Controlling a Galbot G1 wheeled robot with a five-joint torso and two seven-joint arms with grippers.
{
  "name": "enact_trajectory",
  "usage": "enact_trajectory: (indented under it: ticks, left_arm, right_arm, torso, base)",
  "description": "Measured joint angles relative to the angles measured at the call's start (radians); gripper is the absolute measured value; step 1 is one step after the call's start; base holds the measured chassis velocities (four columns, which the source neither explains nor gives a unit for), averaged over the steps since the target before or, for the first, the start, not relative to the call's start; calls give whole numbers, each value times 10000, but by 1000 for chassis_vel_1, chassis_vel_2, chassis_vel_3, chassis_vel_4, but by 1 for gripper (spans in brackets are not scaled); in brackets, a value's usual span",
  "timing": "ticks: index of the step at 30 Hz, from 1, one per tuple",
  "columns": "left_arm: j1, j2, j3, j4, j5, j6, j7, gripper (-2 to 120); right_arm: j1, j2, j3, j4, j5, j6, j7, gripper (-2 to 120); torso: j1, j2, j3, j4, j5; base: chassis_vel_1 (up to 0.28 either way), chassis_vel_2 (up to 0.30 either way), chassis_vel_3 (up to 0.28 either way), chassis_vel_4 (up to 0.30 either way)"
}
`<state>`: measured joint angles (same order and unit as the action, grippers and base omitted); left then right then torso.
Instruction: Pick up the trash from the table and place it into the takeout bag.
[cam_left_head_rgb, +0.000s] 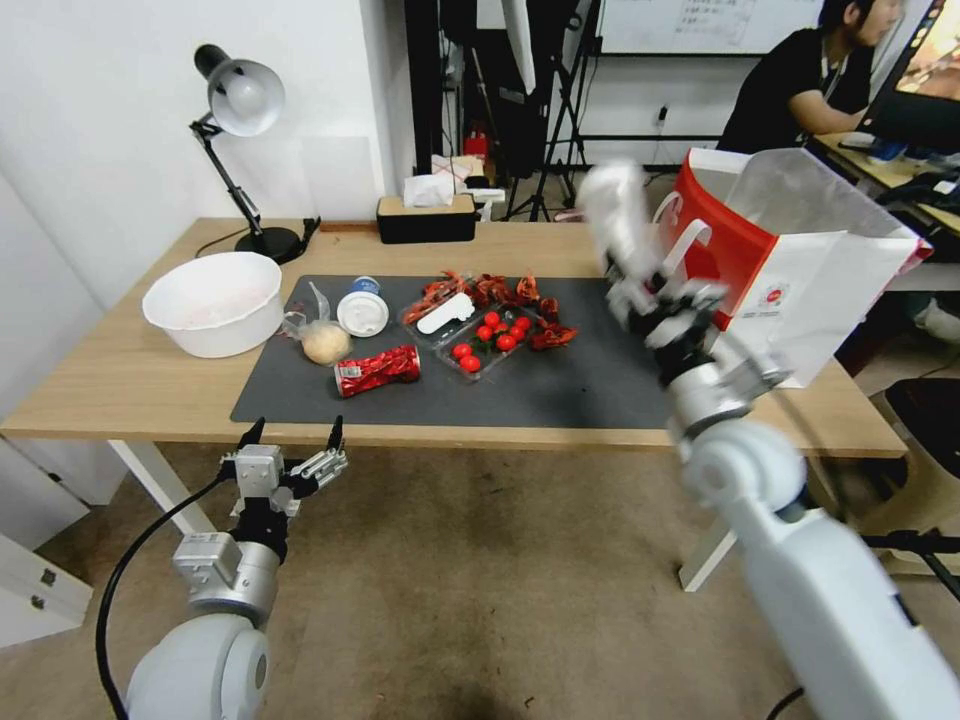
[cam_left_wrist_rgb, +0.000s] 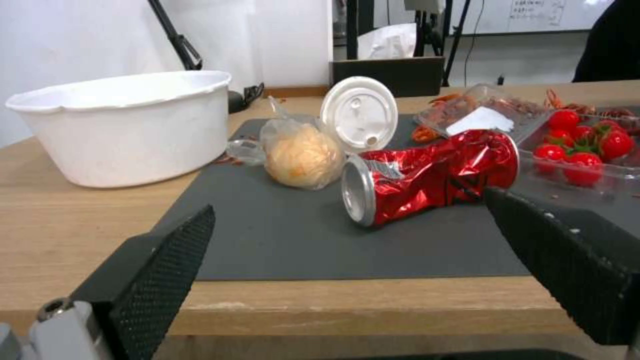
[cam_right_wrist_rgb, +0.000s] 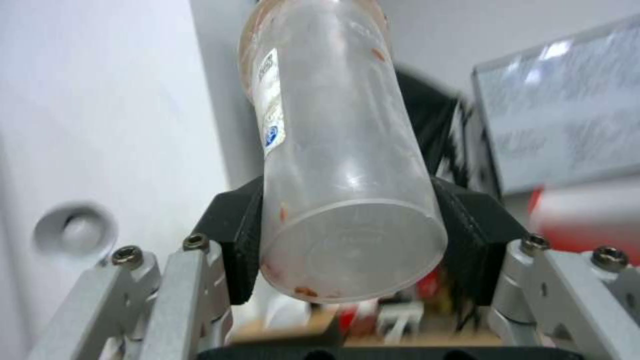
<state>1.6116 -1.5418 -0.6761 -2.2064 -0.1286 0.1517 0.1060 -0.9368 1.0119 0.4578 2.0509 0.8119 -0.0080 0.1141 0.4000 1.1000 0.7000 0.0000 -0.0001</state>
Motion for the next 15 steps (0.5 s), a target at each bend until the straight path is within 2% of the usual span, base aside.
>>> enact_trajectory:
  ticks: [3, 4, 7, 8, 11, 15]
  left_arm:
    - [11, -46, 31, -33, 33, -8, 8, 100]
    - [11, -46, 31, -33, 33, -8, 8, 100]
    - [36, -77, 73, -101, 64, -19, 21, 100]
    - [36, -77, 73, -101, 64, -19, 21, 100]
    - [62, -88, 79, -165, 70, -27, 29, 100]
    - [101, -101, 78, -231, 73, -73, 33, 100]
  right_arm:
    - [464, -799, 718, 49, 47, -780, 869, 53]
    - [464, -799, 718, 49, 47, -780, 869, 53]
    - [981, -1619, 1068, -470, 177, -1784, 1859, 53]
    - [981, -1619, 1068, -470, 177, -1784, 1859, 53]
    - [1706, -2177, 874, -1196, 590, -2537, 2762, 53]
    - [2333, -2422, 453, -1783, 906, -3059, 3299, 53]
  torso:
    - [0, 0, 0, -1, 5]
    - [0, 0, 0, -1, 5]
    - [0, 0, 0, -3, 4]
    - [0, 0, 0, -3, 4]
    - [0, 0, 0, -2, 1]
    - [0, -1, 1, 1, 3]
  base:
    - [0, 0, 0, 0]
    - [0, 0, 0, 0]
    - [0, 0, 0, 0]
    - [0, 0, 0, 0]
    - [0, 0, 0, 0]
    - [0, 0, 0, 0]
